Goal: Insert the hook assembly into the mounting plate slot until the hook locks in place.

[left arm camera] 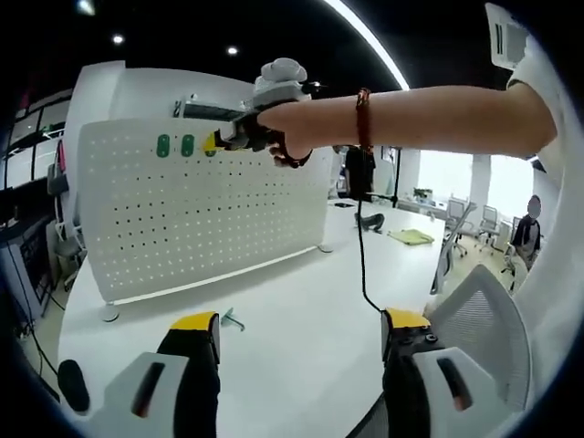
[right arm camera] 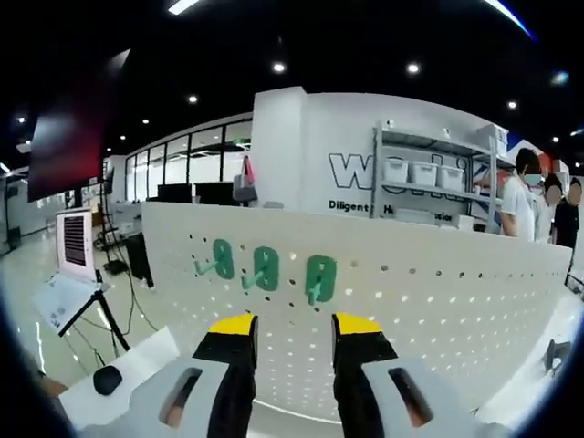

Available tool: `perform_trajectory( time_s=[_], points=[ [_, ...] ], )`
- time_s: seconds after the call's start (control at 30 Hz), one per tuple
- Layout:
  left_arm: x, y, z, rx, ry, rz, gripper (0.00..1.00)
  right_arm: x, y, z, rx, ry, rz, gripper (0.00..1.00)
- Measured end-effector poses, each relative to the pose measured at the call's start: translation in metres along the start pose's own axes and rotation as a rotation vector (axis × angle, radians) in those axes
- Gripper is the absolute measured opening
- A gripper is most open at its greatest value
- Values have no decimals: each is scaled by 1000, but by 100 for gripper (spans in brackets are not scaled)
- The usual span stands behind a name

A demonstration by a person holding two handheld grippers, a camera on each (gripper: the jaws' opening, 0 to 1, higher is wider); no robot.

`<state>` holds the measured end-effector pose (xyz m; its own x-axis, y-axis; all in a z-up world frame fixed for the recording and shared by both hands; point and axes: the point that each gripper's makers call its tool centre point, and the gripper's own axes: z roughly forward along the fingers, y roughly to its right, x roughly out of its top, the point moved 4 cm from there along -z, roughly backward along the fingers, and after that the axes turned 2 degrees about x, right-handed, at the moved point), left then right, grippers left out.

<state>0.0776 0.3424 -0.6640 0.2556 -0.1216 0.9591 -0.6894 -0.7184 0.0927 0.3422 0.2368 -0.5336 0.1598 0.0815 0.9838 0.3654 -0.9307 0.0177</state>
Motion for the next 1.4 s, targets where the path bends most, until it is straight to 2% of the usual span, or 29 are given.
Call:
perform_trajectory(
  time_s=[0.07,0.1,0.13,0.23,0.33,0.43,0.67,0.8,1.07,1.27,1.4],
  points=[
    [0,2,1,-3,-2,4,74,-2,0,-3,13,0,1,37],
    [1,3,1,-4,-2,5,74,-3,-5,-5,51,8,-33,39],
    [1,3,1,-3,-1,6,74,-4,-5,-8,45,9,-21,40],
    [1,5,1,3,2,3,74,-6,-7,-18,62,17,-21,40],
    [0,9,1,-1,1,4,74,-8,-14,-27,109,22,-26,40],
    [1,9,0,2,-2,10,74,-10,-17,-37,127,17,-89,40],
    [4,10,0,9,-1,16,74,-20,-23,-57,211,12,-97,40],
    [3,11,0,11,-1,15,74,-25,-21,-66,214,9,-113,40],
    [1,20,6,-13,-27,24,74,-38,-25,-78,228,12,-78,41],
    [-1,21,14,-30,-50,29,74,-44,-20,-89,236,17,-62,43],
    [2,23,17,-36,-31,-2,72,-47,-17,-96,231,13,-68,43]
  ],
)
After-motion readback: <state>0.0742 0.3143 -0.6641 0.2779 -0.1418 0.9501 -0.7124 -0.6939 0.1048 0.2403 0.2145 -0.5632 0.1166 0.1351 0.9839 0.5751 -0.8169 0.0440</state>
